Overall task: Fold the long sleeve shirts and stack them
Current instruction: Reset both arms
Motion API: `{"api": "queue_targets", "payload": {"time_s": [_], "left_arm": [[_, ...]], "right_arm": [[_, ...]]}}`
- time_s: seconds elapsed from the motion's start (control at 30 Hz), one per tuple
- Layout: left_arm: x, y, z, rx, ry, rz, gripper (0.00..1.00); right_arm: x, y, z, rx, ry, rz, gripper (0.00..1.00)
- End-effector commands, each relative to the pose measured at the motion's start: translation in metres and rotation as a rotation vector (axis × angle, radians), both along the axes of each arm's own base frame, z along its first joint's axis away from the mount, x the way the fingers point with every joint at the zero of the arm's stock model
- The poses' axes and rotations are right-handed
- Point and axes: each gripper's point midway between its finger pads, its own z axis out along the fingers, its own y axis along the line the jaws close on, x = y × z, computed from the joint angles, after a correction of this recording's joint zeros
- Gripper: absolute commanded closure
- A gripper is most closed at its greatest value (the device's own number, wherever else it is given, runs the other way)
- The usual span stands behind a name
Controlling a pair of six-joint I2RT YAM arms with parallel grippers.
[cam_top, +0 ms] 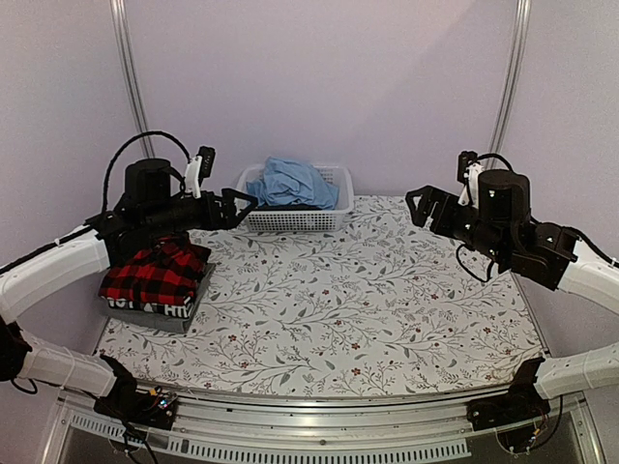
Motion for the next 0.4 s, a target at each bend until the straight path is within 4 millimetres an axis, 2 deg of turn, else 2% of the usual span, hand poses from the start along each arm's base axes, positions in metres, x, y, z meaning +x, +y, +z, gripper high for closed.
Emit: {"api": "queue_targets", "payload": {"time_s": [0.0, 0.37], "left_arm": [[-0.0040, -0.0037, 0.0053, -0.014, -0.026, -0.013, 0.00], [-0.0046, -0.0036, 0.0040, -0.015, -0.021, -0.014, 0.00]], "right_arm": [[0.0026, -0.0001, -0.0012, -0.003, -0.001, -0.004, 0.01], [0.0035, 0.0027, -0.0024, -0.006, -0.001, 0.005, 0.01]]}}
